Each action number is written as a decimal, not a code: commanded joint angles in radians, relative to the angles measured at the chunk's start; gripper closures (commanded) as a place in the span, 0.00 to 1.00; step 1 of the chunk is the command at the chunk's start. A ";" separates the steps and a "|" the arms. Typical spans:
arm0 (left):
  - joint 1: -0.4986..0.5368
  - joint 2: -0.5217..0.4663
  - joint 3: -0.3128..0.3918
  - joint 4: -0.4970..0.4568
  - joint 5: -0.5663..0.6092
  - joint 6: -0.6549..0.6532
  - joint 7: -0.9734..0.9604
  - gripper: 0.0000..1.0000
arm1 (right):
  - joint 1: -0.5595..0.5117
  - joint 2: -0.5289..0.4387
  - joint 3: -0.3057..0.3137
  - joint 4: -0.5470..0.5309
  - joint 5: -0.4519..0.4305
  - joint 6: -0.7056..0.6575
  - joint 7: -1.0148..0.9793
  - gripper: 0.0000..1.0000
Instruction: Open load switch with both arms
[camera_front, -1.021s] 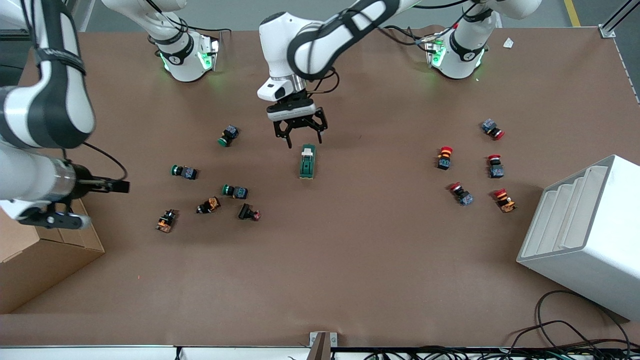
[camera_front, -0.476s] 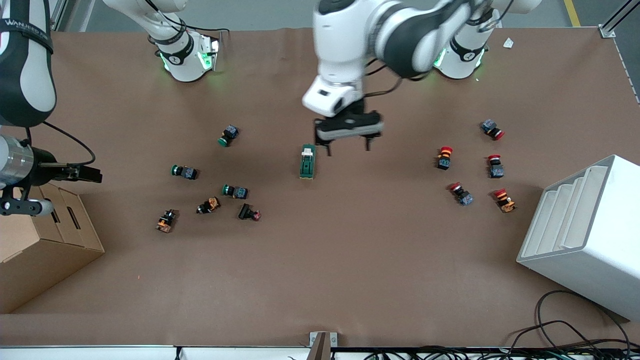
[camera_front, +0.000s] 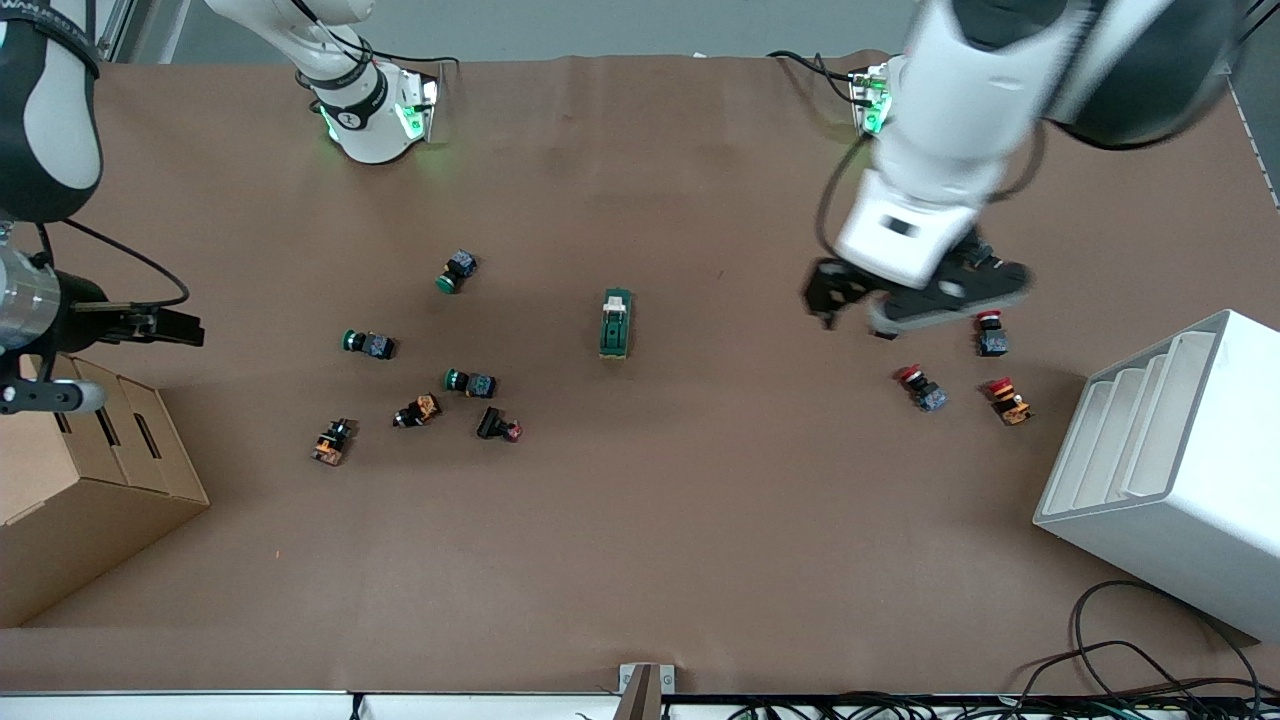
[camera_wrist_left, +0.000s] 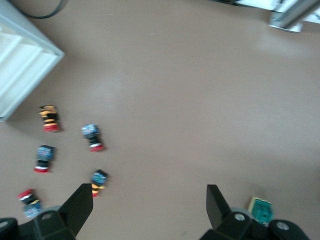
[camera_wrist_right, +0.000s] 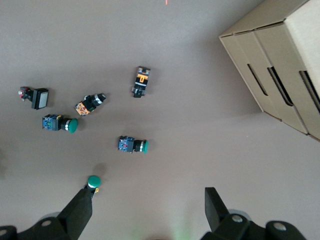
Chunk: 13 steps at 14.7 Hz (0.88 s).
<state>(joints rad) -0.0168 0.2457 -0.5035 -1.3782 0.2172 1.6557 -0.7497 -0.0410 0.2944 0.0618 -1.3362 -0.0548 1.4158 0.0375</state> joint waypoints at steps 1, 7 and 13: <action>0.116 -0.040 -0.009 0.024 -0.038 -0.063 0.103 0.00 | 0.010 -0.009 0.006 -0.003 -0.011 -0.008 0.010 0.00; 0.167 -0.101 0.009 0.024 -0.085 -0.155 0.328 0.00 | 0.026 -0.026 0.004 -0.011 0.000 -0.005 -0.001 0.00; 0.023 -0.190 0.336 -0.022 -0.160 -0.171 0.533 0.00 | 0.026 -0.256 0.000 -0.271 0.001 0.124 -0.004 0.00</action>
<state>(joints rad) 0.0185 0.1040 -0.2350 -1.3556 0.0792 1.4971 -0.3055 -0.0134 0.1895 0.0623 -1.4383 -0.0544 1.4827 0.0370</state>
